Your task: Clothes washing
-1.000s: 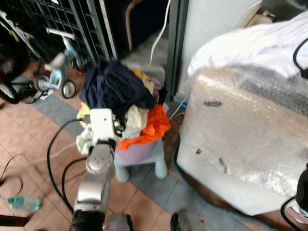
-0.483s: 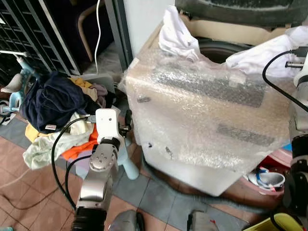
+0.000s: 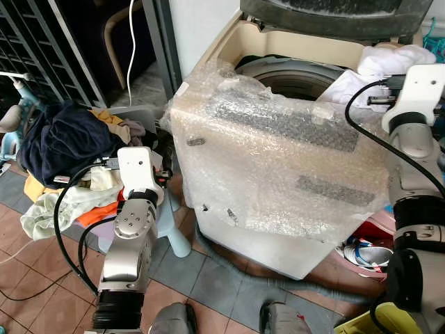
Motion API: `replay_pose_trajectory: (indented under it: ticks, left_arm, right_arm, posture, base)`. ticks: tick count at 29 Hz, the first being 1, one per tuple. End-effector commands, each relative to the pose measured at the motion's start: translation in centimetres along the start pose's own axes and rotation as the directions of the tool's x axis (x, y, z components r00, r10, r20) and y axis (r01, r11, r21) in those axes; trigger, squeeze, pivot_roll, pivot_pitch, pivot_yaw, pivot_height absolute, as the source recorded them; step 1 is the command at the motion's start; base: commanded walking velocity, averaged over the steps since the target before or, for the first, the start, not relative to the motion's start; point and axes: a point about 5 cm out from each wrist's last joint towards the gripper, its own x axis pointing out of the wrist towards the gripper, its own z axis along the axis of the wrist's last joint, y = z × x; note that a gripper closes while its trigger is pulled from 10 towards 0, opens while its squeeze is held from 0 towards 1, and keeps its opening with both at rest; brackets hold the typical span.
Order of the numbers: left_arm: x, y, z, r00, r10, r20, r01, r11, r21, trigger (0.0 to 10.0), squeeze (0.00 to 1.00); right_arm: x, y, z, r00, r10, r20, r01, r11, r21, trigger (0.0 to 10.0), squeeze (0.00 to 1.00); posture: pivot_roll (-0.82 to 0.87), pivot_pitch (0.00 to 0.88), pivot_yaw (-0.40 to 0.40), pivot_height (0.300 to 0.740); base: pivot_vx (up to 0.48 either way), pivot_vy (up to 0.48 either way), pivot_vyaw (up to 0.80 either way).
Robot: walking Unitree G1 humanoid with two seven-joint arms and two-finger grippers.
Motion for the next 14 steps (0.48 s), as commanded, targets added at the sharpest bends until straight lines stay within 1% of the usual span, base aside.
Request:
replay_pose_trajectory:
  ticks: [1,2,3,6,7,9,10,11,12,14]
  left_arm:
    - [-0.2,-0.1,-0.3,1.000,-0.010,-0.018,0.010,1.000,-0.003,10.0,0.00]
    - [-0.3,-0.4,-0.4,1.000,-0.020,-0.021,0.019,1.000,-0.006,10.0,0.00]
    - [-0.3,-0.5,-0.4,0.999,-0.026,-0.023,0.026,1.000,-0.007,10.0,0.00]
    - [-0.3,-0.8,-0.5,0.999,-0.030,-0.026,0.030,1.000,-0.010,10.0,0.00]
    - [-0.3,-0.8,-0.5,0.999,-0.030,-0.026,0.030,1.000,-0.010,10.0,0.00]
    - [-0.3,-0.7,-0.5,0.999,-0.027,-0.030,0.027,1.000,-0.009,10.0,0.00]
    - [-0.3,-0.7,-0.5,0.999,-0.027,-0.030,0.027,1.000,-0.009,10.0,0.00]
    - [-0.5,-0.6,-0.6,0.999,-0.022,-0.036,0.022,1.000,-0.008,10.0,0.00]
    - [-0.6,-0.5,-0.7,0.999,-0.020,-0.040,0.019,1.000,-0.005,10.0,0.00]
    - [-0.8,-0.3,-1.0,0.998,-0.017,-0.054,0.018,1.000,0.002,10.0,0.00]
  right_arm:
    - [1.1,1.9,2.7,0.991,0.099,0.093,-0.101,0.995,0.019,10.0,0.00]
    - [1.6,3.5,3.3,0.982,0.161,0.097,-0.165,0.986,0.029,10.0,0.98]
    - [1.9,4.5,3.7,0.974,0.203,0.099,-0.207,0.978,0.035,10.0,1.00]
    - [3.1,7.5,4.4,0.965,0.259,0.028,-0.260,0.965,0.023,10.0,1.00]
    - [3.1,7.5,4.4,0.965,0.259,0.028,-0.260,0.965,0.023,10.0,1.00]
    - [3.6,8.3,4.6,0.968,0.250,-0.017,-0.250,0.968,0.028,10.0,1.00]
    - [3.6,8.3,4.6,0.968,0.250,-0.017,-0.250,0.968,0.028,10.0,1.00]
    - [3.8,8.3,4.2,0.972,0.219,-0.080,-0.216,0.975,0.048,10.0,1.00]
    - [3.8,8.1,3.9,0.974,0.197,-0.110,-0.193,0.980,0.050,10.0,1.00]
    - [3.9,7.4,3.5,0.978,0.158,-0.133,-0.155,0.987,0.035,10.0,1.00]
  posture:
    - [-0.04,0.109,0.065,0.740]
    - [-0.04,0.109,0.065,0.740]
    - [-0.04,0.109,0.065,0.740]
    - [-0.03,0.093,0.067,0.740]
    - [-0.03,0.093,0.067,0.740]
    - [-0.02,0.087,0.064,0.740]
    - [-0.02,0.087,0.064,0.740]
    - [-0.01,0.082,0.062,0.740]
    - [-0.01,0.082,0.063,0.740]
    - [-0.01,0.082,0.062,0.740]
  base:
    - [0.000,0.000,0.00]
    - [0.000,0.000,0.00]
    - [0.000,0.000,0.00]
    - [0.000,0.000,0.00]
    - [0.000,0.000,0.00]
    - [0.000,0.000,0.00]
    - [0.000,0.000,0.00]
    - [0.000,0.000,0.00]
    - [0.000,0.000,0.00]
    - [0.000,0.000,0.00]
